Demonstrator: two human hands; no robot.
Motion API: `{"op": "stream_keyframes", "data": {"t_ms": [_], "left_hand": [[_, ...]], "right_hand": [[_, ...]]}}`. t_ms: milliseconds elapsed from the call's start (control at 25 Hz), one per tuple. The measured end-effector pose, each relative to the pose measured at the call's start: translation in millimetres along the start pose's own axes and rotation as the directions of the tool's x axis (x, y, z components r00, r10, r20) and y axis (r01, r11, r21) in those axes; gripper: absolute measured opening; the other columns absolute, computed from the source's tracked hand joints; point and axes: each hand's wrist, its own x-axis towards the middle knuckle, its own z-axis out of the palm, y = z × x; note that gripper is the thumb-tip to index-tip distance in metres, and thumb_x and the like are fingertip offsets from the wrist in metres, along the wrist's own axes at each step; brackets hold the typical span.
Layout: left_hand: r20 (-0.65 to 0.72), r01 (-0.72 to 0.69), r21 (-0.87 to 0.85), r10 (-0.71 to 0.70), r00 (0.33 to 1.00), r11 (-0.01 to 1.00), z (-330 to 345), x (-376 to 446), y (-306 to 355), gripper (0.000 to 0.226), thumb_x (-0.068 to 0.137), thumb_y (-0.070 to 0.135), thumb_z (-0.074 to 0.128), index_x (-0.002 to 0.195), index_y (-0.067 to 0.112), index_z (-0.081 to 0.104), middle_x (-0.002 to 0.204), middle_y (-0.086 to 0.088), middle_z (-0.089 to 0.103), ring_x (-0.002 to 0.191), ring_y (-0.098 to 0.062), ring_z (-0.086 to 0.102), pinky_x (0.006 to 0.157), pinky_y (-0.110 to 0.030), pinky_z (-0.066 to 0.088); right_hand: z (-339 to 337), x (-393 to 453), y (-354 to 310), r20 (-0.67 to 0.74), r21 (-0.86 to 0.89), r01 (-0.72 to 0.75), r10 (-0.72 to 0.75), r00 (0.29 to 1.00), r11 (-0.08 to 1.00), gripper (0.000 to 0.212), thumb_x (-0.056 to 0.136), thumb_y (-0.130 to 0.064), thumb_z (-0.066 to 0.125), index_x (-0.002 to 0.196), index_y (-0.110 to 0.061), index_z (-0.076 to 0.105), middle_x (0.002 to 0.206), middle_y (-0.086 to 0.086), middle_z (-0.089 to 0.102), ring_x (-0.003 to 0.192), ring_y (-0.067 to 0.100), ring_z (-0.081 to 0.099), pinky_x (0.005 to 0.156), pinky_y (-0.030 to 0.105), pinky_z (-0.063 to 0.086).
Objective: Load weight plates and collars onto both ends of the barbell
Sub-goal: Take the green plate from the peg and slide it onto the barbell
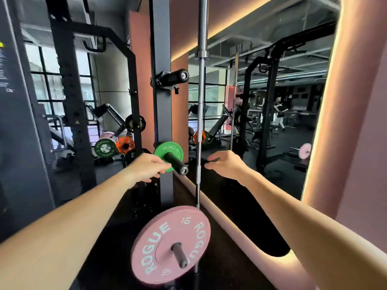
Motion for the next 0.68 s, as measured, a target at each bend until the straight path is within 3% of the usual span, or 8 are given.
{"op": "stream_keyframes", "data": {"t_ms": [160, 240, 360, 480, 600, 680], "left_hand": [[-0.032, 0.049, 0.012, -0.049, 0.998, 0.999, 9, 37, 0, 0.018, 0.089, 0.040, 0.073, 0.098, 0.024, 0.074, 0.103, 0.002, 0.075, 0.093, -0.014, 0.070, 0.076, -0.033, 0.056], [-0.100, 0.083, 0.003, -0.083, 0.992, 0.997, 7, 61, -7, 0.018, 0.089, 0.037, 0.073, 0.101, 0.024, 0.073, 0.109, -0.003, 0.073, 0.097, -0.018, 0.069, 0.080, -0.036, 0.056], [-0.168, 0.103, -0.024, -0.105, 0.980, 0.994, 3, 79, -12, 0.034, 0.089, 0.032, 0.073, 0.121, 0.021, 0.067, 0.118, -0.011, 0.070, 0.100, -0.025, 0.067, 0.076, -0.033, 0.053], [-0.207, 0.088, -0.069, -0.100, 0.973, 0.994, 3, 125, -24, 0.054, 0.090, 0.025, 0.073, 0.140, 0.016, 0.055, 0.137, -0.011, 0.060, 0.097, -0.022, 0.060, 0.065, -0.028, 0.048], [-0.189, 0.086, -0.092, -0.102, 0.977, 0.992, -5, 181, -42, 0.065, 0.091, 0.020, 0.074, 0.149, 0.014, 0.045, 0.152, -0.016, 0.045, 0.129, -0.027, 0.052, 0.089, -0.032, 0.046], [-0.165, 0.106, -0.072, -0.117, 0.979, 0.992, -8, 210, -54, 0.067, 0.091, 0.019, 0.074, 0.149, 0.014, 0.043, 0.152, -0.018, 0.044, 0.135, -0.031, 0.049, 0.101, -0.036, 0.045]], "right_hand": [[11, 50, 26, 0.063, 0.005, 0.031, -0.032, 0.998, 0.999, 0.031, 0.084, -0.036, 0.076, 0.112, -0.024, 0.075, 0.104, -0.001, 0.072, 0.101, 0.019, 0.066, 0.083, 0.026, 0.047], [30, 82, 32, 0.097, 0.004, 0.051, -0.051, 0.994, 0.999, 0.028, 0.082, -0.036, 0.076, 0.108, -0.025, 0.076, 0.100, -0.001, 0.073, 0.098, 0.020, 0.067, 0.081, 0.027, 0.049], [52, 105, 32, 0.095, 0.030, 0.063, -0.065, 0.993, 0.998, 0.032, 0.080, -0.038, 0.076, 0.109, -0.025, 0.076, 0.095, -0.004, 0.072, 0.102, 0.022, 0.068, 0.079, 0.025, 0.047], [82, 150, 31, 0.111, 0.020, 0.084, -0.086, 0.990, 0.996, 0.040, 0.079, -0.040, 0.075, 0.118, -0.029, 0.074, 0.113, -0.005, 0.074, 0.110, 0.019, 0.067, 0.082, 0.022, 0.044], [112, 204, 22, 0.143, 0.014, 0.082, -0.083, 0.986, 0.997, 0.053, 0.079, -0.039, 0.074, 0.131, -0.027, 0.067, 0.128, -0.002, 0.070, 0.121, 0.019, 0.063, 0.100, 0.027, 0.048], [129, 236, 20, 0.146, 0.038, 0.081, -0.086, 0.986, 0.996, 0.060, 0.080, -0.037, 0.075, 0.137, -0.026, 0.061, 0.133, -0.002, 0.067, 0.125, 0.020, 0.060, 0.106, 0.027, 0.045]]}}
